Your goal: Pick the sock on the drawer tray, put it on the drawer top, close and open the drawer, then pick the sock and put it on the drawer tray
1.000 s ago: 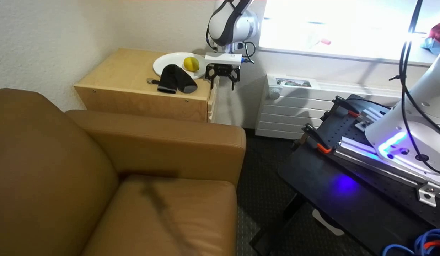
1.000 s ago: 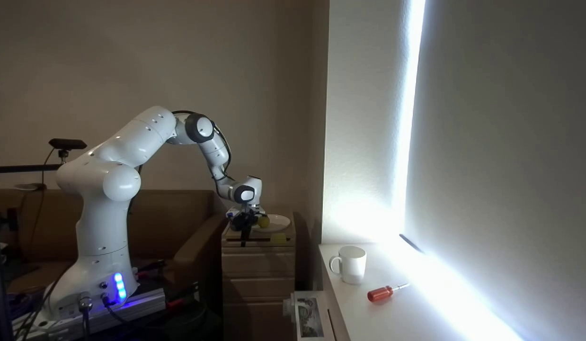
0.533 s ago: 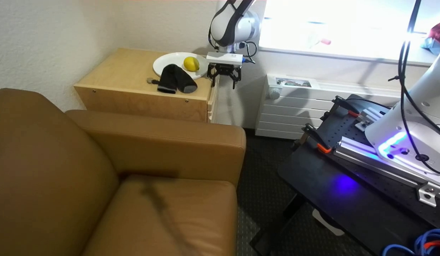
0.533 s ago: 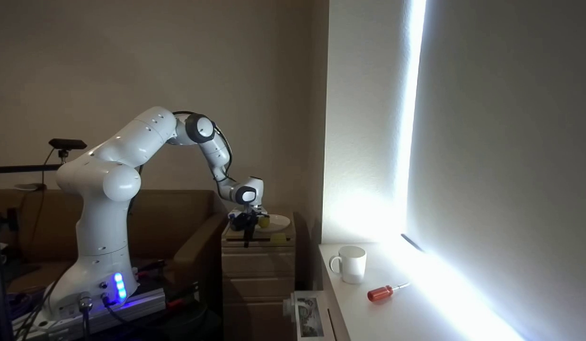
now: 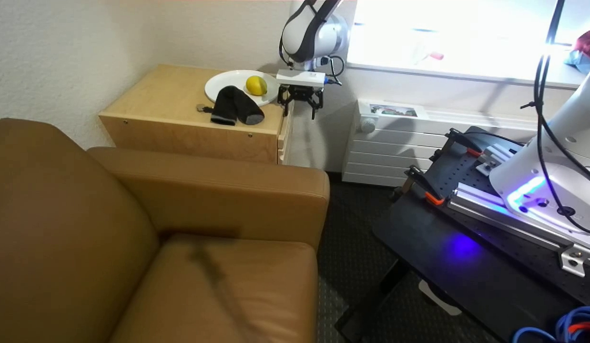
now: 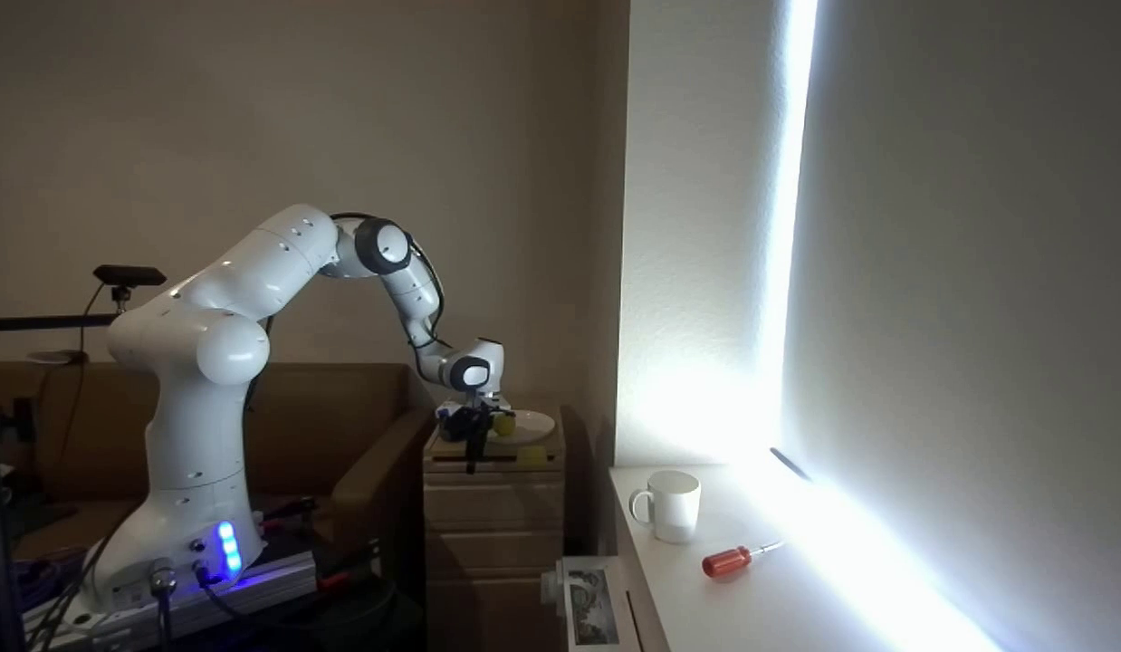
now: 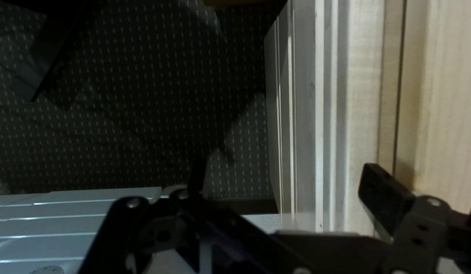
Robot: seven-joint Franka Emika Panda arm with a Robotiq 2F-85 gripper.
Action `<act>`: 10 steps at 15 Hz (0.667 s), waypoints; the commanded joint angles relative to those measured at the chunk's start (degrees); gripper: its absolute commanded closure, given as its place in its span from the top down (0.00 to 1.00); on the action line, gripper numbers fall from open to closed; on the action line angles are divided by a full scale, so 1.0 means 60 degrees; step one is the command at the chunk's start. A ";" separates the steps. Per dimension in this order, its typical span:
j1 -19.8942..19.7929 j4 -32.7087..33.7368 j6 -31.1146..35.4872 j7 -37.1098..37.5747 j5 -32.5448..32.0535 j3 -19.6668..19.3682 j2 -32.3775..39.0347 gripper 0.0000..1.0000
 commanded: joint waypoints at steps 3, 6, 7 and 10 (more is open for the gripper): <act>0.0353 -0.0988 0.2581 0.0054 -0.0121 0.0159 0.0440 1.00; 0.0503 -0.1365 0.3512 0.0030 -0.0088 0.0081 0.0572 1.00; 0.0447 -0.1390 0.3591 -0.0005 0.0000 0.0160 0.0575 1.00; 0.0328 -0.1603 0.3272 -0.0051 0.0013 -0.0004 -0.0240 1.00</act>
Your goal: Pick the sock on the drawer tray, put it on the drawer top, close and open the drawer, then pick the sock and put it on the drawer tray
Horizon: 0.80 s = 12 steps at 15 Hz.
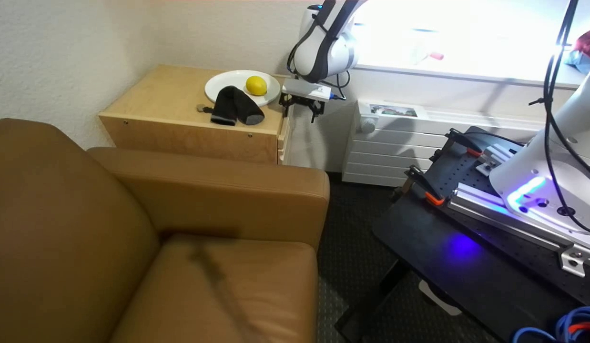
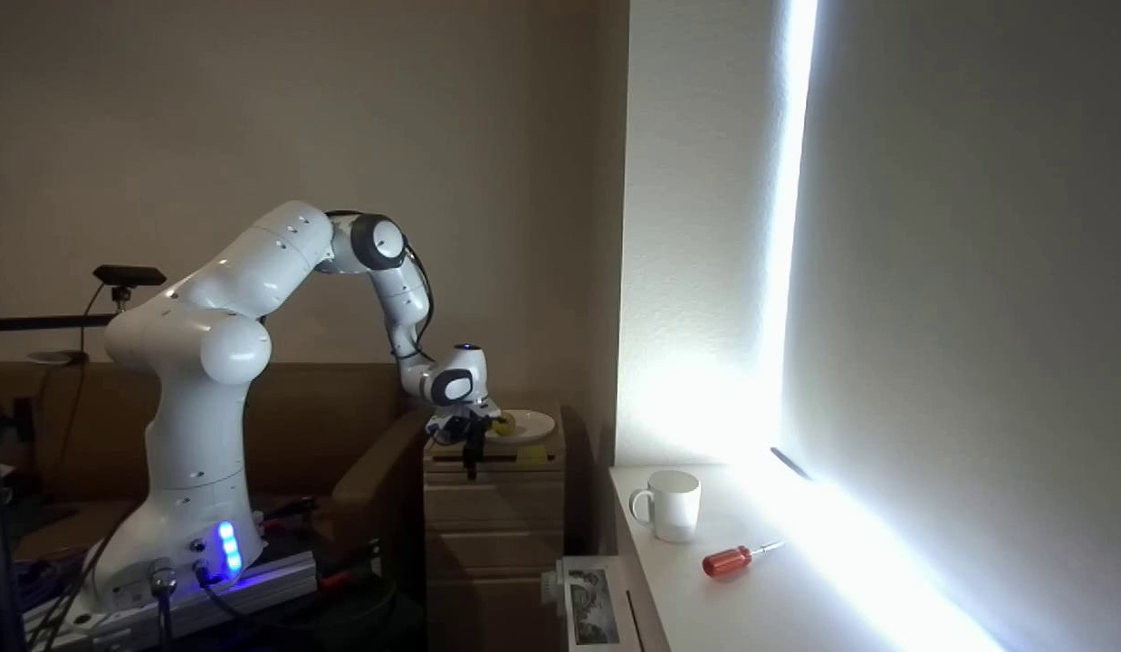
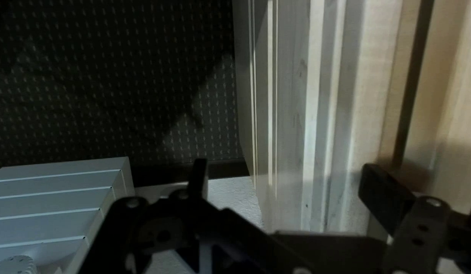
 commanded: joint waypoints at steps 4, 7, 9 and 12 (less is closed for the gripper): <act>-0.0207 -0.0214 -0.0178 -0.1071 -0.0237 0.0455 -0.0097 1.00; -0.0198 -0.0282 -0.0164 -0.1761 -0.0268 0.0441 -0.0197 1.00; -0.0202 -0.0295 -0.0180 -0.2056 -0.0207 0.0402 -0.0187 1.00; -0.0547 -0.0936 0.0640 -0.2430 0.0209 0.0821 -0.0673 1.00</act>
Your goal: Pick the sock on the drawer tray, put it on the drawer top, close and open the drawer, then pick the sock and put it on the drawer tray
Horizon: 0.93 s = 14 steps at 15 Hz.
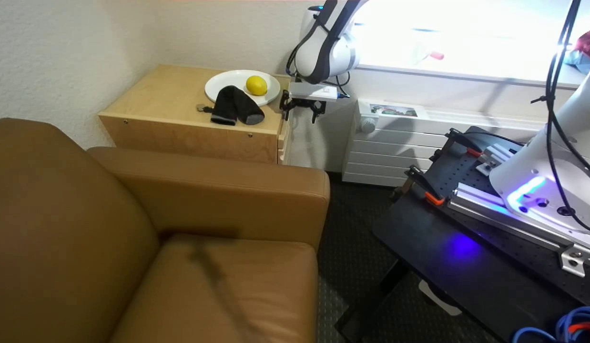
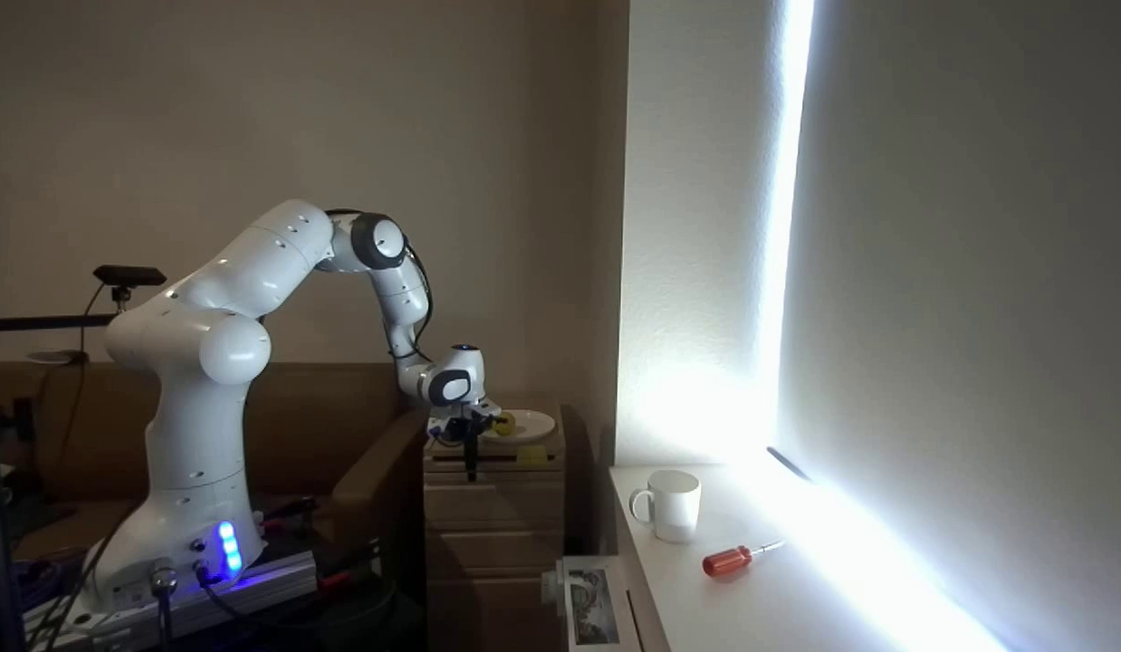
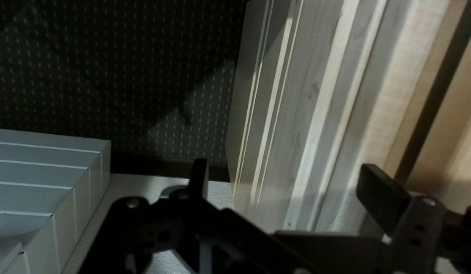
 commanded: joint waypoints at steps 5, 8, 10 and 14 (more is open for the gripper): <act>-0.0502 -0.0676 0.0686 -0.0669 0.0731 0.0800 -0.0478 1.00; -0.0678 -0.0793 0.0710 -0.0742 0.0896 0.0992 -0.0613 1.00; -0.0516 -0.0573 0.0756 -0.0629 0.0834 0.0806 -0.0402 1.00; 0.0330 0.0315 -0.0031 0.0042 0.0549 -0.0078 0.0557 1.00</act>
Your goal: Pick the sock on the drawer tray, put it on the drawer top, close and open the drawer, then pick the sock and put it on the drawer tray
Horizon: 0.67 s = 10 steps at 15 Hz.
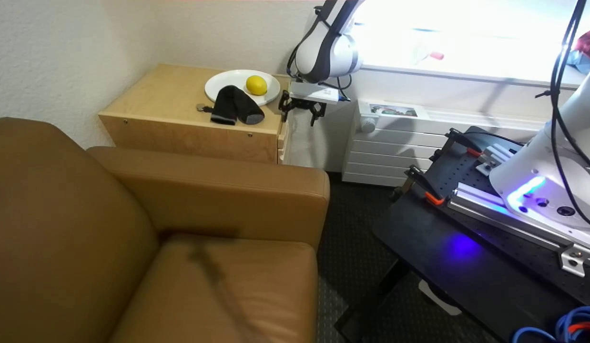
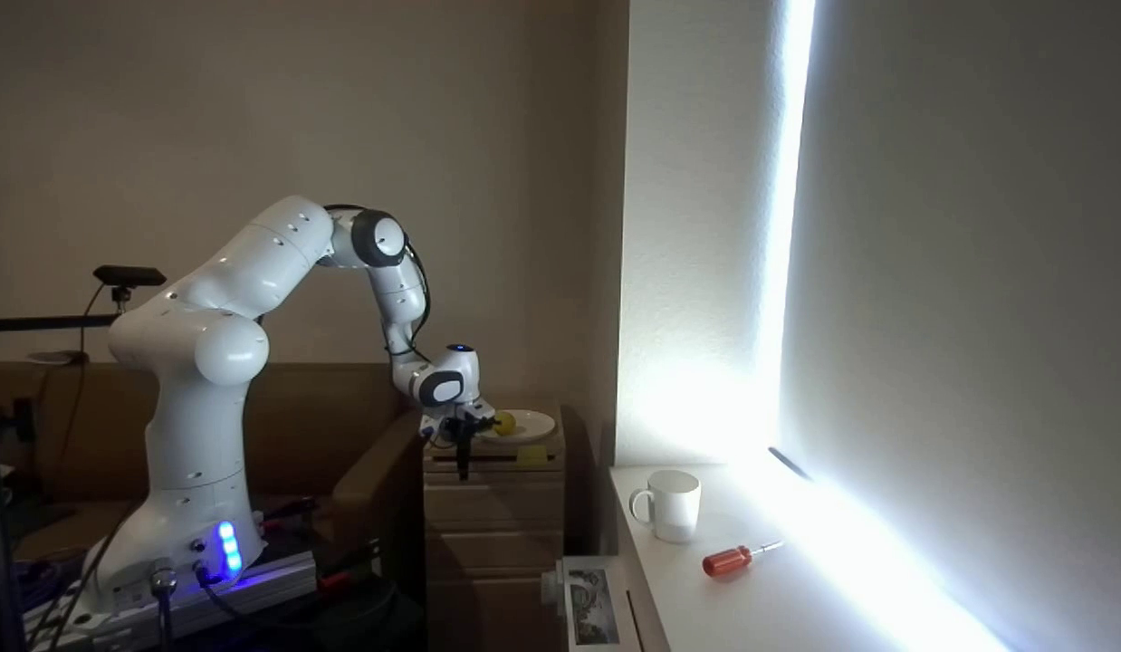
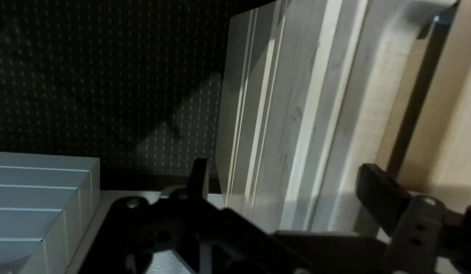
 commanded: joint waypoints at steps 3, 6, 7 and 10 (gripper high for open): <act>0.0295 0.1045 -0.0730 0.0145 -0.0049 -0.0229 0.0857 1.00; -0.0382 0.1231 -0.1234 -0.0248 0.0245 0.0417 0.0722 1.00; -0.0586 0.1285 -0.1459 -0.0400 0.0308 0.0586 0.0681 1.00; -0.0545 0.1482 -0.1742 -0.0221 0.0163 0.0325 0.0927 1.00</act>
